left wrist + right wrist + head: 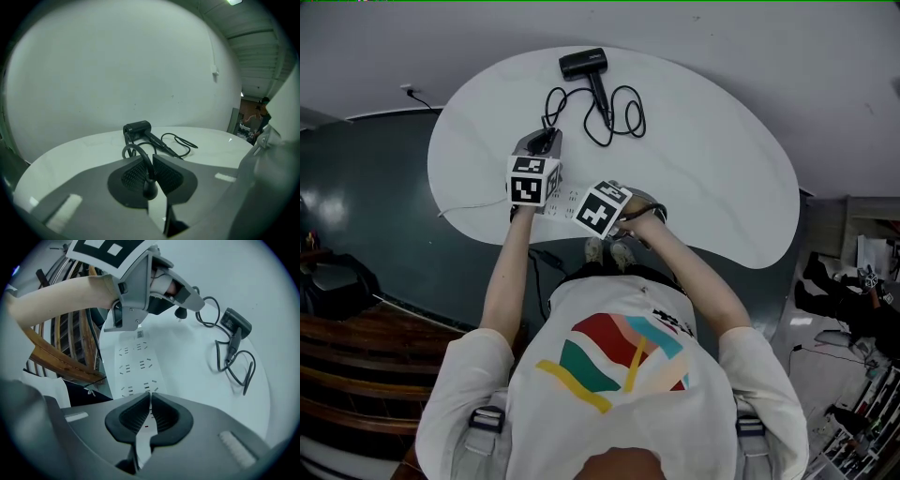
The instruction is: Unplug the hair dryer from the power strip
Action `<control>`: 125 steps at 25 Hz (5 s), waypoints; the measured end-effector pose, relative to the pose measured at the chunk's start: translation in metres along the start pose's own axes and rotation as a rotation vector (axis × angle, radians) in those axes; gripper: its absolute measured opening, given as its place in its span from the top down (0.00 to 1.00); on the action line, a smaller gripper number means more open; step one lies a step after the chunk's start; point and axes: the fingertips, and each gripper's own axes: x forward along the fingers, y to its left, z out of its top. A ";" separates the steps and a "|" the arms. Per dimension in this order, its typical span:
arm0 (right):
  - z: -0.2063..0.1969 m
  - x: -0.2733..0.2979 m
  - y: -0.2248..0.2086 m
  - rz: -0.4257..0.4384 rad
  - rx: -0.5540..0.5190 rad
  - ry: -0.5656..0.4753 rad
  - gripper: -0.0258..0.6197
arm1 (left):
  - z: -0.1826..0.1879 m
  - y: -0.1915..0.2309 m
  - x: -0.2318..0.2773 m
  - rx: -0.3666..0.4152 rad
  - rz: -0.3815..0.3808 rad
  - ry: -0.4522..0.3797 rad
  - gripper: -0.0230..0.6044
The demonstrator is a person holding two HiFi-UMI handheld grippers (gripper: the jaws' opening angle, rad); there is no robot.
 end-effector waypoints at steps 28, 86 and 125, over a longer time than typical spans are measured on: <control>0.000 -0.001 -0.003 -0.018 0.004 -0.038 0.91 | -0.051 0.051 -0.030 -0.059 0.248 0.009 0.35; 0.041 -0.061 -0.013 -0.128 -0.057 -0.371 0.94 | 0.101 -0.032 -0.226 -0.093 0.406 -0.513 0.96; 0.072 -0.268 0.010 -0.282 0.071 -1.350 0.94 | 0.096 -0.050 -0.266 -0.049 0.513 -0.576 0.96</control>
